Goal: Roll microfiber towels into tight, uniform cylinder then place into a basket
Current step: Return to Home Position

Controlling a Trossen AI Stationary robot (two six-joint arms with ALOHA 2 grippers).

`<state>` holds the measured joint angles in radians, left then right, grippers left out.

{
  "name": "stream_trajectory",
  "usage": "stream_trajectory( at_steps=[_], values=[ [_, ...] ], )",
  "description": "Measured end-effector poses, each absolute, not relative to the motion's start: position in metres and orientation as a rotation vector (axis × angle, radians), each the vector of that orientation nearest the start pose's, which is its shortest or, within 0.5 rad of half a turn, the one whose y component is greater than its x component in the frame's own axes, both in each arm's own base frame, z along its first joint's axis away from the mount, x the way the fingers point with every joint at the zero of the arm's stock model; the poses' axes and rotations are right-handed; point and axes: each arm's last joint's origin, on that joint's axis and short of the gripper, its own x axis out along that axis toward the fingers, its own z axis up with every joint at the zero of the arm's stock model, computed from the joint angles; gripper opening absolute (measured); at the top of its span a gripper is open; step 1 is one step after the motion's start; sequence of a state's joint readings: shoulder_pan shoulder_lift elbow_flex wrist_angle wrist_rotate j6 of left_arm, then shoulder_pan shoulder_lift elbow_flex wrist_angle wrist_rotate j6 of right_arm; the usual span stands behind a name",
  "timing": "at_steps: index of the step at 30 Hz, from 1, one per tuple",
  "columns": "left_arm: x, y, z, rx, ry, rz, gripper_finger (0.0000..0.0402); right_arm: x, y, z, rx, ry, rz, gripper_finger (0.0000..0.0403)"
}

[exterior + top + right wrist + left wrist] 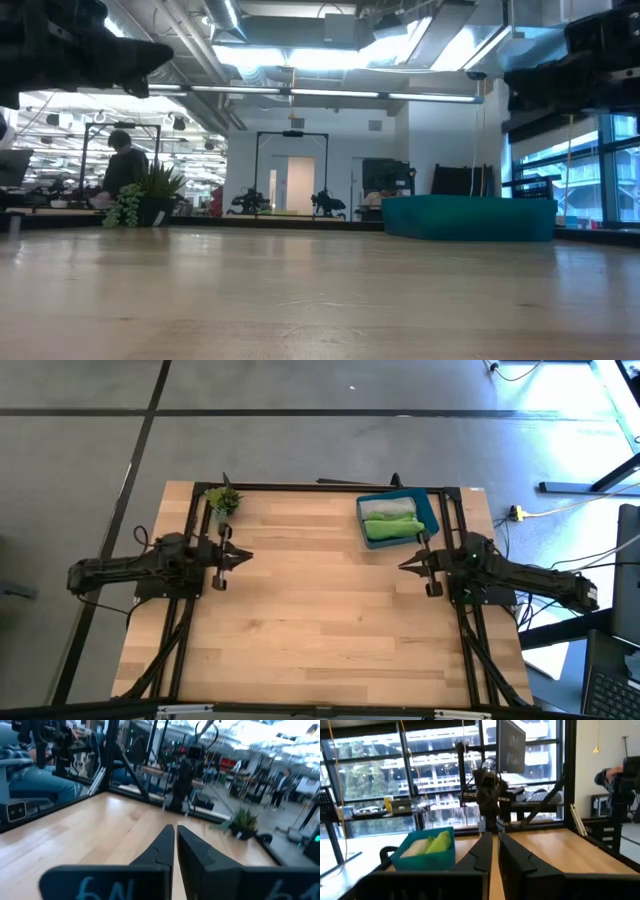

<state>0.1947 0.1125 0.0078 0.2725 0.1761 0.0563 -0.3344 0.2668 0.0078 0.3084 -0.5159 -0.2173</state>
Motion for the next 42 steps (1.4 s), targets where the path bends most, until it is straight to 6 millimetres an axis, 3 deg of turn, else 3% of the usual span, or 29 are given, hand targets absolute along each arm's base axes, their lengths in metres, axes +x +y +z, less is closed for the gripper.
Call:
stream_trajectory(
  at_steps=[17, 31, 42],
  values=[
    [0.098, 0.014, 0.187, 0.095, -0.209, 0.025, 0.0001, 0.096, -0.018, 0.188, -0.308, -0.224, 0.159, 0.0022],
    [0.098, 0.014, 0.187, 0.095, -0.209, 0.025, 0.0019, 0.096, -0.018, 0.188, -0.310, -0.227, 0.158, 0.0023],
    [0.098, 0.014, 0.187, 0.095, -0.209, 0.024, 0.0007, 0.096, -0.018, 0.188, -0.310, -0.227, 0.158, 0.0023]
  ],
)
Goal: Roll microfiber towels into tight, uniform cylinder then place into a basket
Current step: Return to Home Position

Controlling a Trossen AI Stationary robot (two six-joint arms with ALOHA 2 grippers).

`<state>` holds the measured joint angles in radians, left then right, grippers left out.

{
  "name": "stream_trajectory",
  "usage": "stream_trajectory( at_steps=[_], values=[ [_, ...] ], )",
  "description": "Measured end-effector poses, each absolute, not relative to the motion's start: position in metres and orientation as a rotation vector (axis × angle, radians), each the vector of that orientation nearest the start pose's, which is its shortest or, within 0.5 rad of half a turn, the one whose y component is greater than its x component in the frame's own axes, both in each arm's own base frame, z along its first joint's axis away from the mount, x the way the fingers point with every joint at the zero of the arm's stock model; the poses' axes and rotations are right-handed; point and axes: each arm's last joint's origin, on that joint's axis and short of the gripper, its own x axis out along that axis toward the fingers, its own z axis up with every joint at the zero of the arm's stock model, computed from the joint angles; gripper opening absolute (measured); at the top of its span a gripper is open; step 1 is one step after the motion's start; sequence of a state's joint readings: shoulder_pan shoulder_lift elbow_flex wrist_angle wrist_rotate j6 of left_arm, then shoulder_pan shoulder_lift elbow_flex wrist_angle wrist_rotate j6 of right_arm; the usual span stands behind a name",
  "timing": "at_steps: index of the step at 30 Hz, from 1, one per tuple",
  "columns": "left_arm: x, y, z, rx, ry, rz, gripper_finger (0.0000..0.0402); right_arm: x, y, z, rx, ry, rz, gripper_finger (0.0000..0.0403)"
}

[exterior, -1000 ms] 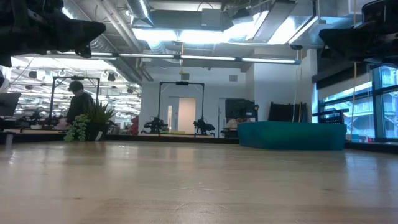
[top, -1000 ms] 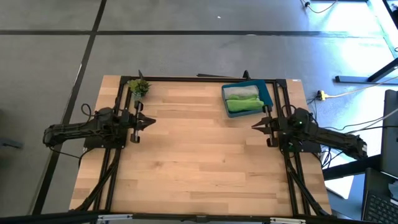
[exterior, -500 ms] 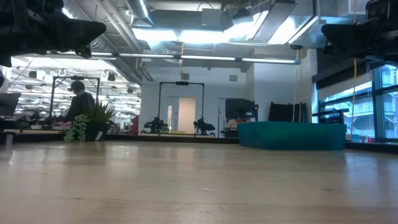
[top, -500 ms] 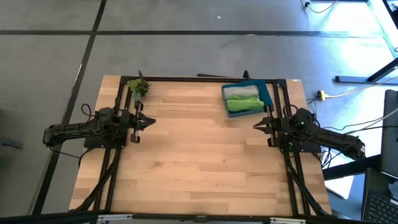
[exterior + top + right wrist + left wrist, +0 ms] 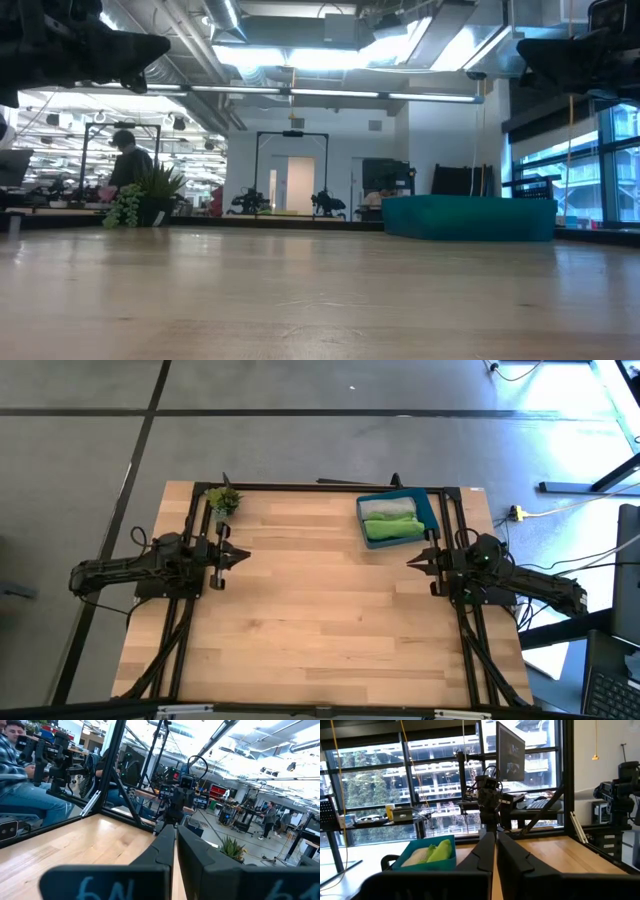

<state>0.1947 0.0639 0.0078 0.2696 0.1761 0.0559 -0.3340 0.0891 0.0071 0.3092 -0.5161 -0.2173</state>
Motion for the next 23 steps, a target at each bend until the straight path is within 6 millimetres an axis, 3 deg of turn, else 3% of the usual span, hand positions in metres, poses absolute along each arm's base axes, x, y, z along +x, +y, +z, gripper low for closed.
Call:
stream_trajectory(
  at_steps=[23],
  values=[
    [0.0977, 0.0141, 0.1869, 0.095, -0.209, 0.025, 0.0015, 0.0960, -0.0182, 0.1876, -0.310, -0.227, 0.159, 0.0023]
  ],
)
